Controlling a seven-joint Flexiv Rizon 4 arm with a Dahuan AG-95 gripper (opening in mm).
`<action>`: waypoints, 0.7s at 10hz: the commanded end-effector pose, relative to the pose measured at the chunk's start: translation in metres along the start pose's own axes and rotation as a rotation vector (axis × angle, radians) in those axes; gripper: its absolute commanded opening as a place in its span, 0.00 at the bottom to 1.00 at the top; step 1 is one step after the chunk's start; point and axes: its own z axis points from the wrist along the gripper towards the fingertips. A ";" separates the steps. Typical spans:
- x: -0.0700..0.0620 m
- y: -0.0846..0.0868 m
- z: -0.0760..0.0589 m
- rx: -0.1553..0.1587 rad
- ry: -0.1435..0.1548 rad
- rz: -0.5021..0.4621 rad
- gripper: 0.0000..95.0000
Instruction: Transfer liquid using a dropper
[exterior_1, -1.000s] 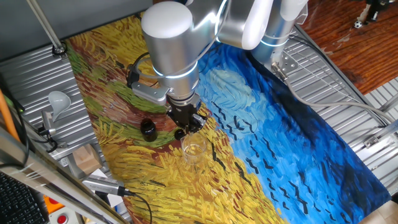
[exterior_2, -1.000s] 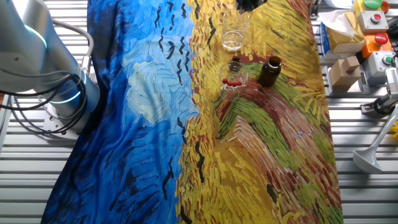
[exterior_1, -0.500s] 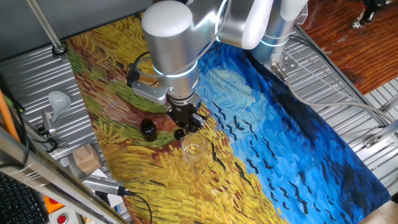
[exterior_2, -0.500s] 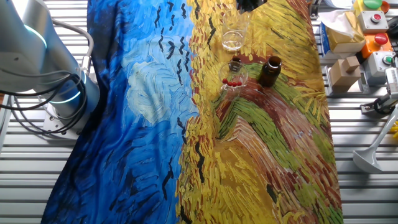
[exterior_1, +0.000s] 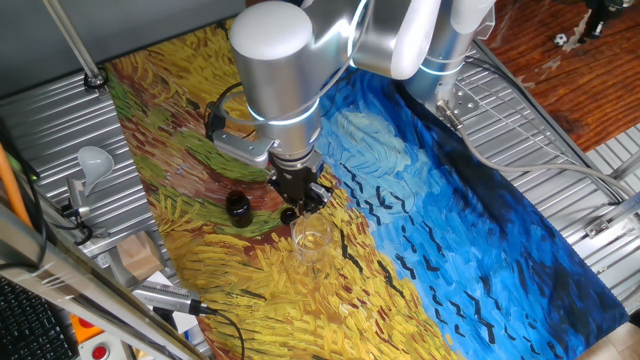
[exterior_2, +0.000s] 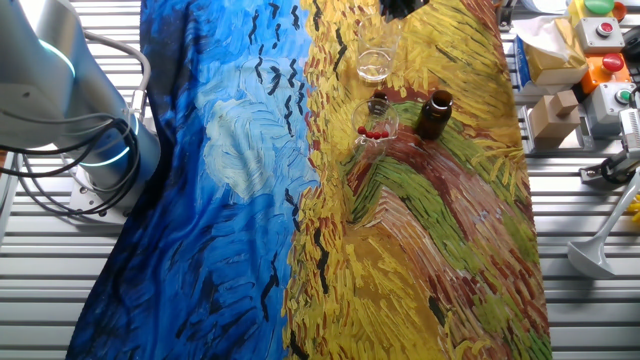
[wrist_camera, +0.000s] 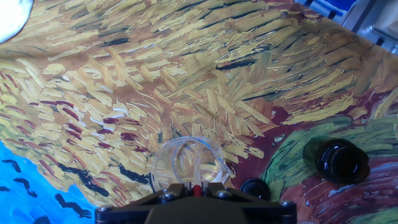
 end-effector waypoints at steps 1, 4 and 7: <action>0.000 0.000 0.000 -0.001 -0.002 0.002 0.00; -0.003 0.000 0.002 -0.001 0.001 0.024 0.00; -0.010 0.003 0.009 -0.002 0.005 0.042 0.00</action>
